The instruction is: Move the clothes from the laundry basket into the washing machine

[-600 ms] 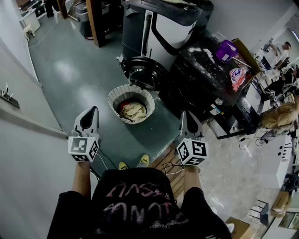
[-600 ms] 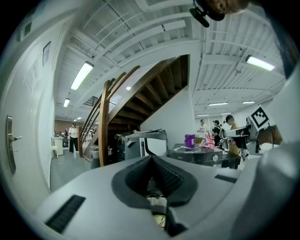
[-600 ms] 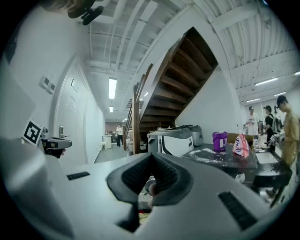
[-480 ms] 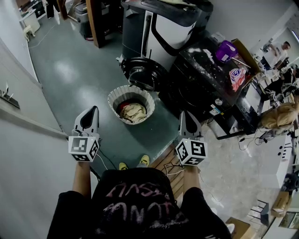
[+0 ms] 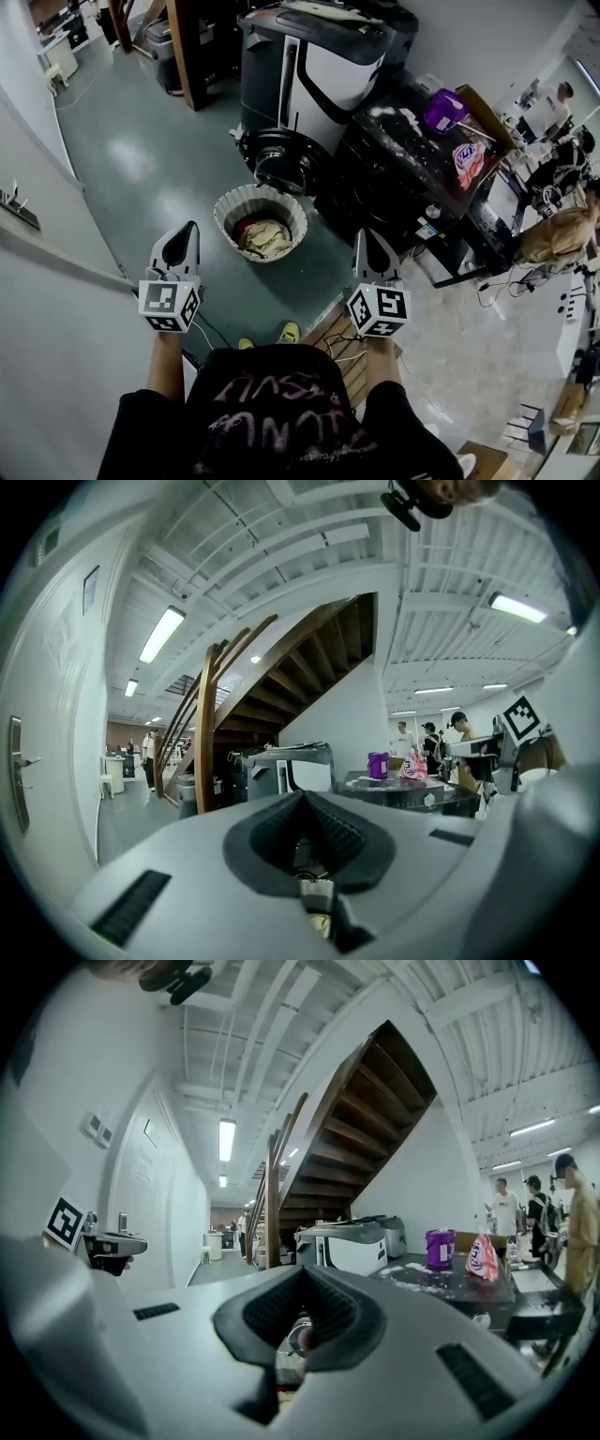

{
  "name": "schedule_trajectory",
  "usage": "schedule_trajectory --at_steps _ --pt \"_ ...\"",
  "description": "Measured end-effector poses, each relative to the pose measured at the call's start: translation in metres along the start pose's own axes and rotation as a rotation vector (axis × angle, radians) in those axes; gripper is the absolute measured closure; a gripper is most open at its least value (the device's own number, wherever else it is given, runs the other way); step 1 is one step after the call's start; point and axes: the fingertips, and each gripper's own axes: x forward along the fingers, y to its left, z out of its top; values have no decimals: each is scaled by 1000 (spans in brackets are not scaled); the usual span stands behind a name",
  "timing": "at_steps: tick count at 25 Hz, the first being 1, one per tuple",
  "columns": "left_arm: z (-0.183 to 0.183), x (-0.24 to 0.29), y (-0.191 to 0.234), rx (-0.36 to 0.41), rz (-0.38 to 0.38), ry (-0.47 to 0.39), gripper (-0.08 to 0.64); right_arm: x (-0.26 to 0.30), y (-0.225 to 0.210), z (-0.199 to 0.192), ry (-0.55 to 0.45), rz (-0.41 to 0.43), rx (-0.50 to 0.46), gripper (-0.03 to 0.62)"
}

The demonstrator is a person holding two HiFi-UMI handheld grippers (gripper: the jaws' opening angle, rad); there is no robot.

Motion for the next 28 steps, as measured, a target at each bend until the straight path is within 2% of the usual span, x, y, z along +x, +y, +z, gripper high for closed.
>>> schedule_trajectory --at_steps 9,15,25,28 --pt "6 -3 0 -2 13 -8 548 -6 -5 0 -10 -11 17 588" --pt "8 -3 -4 -1 -10 -3 517 -6 1 0 -1 18 14 522" --pt "9 -1 -8 -12 -40 -14 310 -8 7 0 1 58 8 336" --pt "10 -1 -8 -13 -40 -12 284 -7 6 0 5 63 10 324"
